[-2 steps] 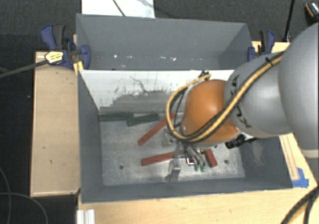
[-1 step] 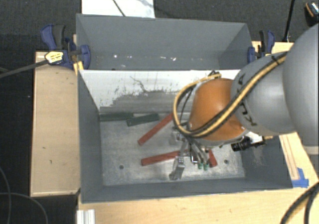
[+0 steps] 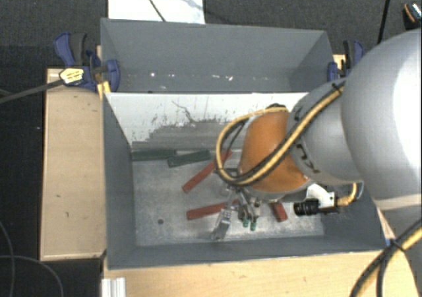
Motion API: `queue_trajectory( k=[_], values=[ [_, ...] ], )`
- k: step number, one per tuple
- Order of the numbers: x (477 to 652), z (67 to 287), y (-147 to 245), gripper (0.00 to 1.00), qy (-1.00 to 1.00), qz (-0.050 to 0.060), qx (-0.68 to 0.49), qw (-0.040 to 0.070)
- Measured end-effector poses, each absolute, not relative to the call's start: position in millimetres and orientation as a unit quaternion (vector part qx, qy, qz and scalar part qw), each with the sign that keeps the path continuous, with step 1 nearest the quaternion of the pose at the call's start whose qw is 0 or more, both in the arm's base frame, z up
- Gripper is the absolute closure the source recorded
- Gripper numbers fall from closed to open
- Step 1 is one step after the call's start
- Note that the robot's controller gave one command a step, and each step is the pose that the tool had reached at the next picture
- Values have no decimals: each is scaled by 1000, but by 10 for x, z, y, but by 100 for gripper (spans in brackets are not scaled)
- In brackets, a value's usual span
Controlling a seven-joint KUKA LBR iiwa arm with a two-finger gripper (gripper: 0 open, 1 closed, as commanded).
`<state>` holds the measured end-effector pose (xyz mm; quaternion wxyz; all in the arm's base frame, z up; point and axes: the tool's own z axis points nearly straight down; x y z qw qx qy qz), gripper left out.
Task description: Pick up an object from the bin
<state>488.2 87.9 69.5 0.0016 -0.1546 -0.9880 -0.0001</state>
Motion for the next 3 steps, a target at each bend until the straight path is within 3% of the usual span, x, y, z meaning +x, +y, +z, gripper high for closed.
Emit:
queue_trajectory(
  k=[1, 2, 3],
  values=[
    [4882, 696, 880, 0, -988, 0, -156, 2],
    [4880, 697, 881, 100, -988, 0, -157, 2],
    [4896, 1242, 884, 100, -988, -1, -155, -3]
  ],
)
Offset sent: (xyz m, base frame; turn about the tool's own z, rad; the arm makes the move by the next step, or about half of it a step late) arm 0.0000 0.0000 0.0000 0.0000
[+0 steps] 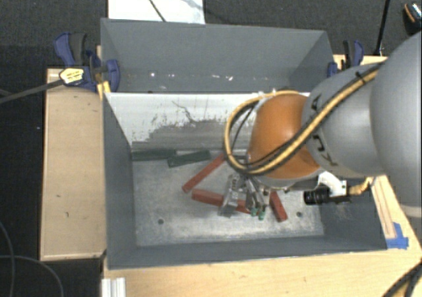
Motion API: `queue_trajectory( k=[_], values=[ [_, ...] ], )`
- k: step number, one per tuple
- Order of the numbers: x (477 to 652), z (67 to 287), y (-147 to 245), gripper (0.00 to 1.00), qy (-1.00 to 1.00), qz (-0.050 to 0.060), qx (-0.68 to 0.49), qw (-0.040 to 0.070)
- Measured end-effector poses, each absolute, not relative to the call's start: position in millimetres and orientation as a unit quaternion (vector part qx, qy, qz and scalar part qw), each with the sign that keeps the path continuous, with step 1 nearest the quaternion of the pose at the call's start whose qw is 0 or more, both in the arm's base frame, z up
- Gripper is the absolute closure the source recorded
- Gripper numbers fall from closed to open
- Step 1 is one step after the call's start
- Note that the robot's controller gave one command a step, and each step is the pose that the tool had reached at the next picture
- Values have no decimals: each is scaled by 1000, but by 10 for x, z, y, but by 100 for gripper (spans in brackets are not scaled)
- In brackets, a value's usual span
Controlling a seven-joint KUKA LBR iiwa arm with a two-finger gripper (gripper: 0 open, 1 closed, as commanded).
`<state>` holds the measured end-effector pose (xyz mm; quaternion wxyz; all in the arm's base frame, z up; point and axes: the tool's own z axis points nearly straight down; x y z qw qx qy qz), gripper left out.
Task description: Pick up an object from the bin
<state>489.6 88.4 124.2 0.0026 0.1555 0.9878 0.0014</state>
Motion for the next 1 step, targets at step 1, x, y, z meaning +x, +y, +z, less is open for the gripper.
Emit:
queue_trajectory(
  k=[1],
  values=[
    [4906, 1527, 883, 100, 988, 1, 154, 2]
  ],
)
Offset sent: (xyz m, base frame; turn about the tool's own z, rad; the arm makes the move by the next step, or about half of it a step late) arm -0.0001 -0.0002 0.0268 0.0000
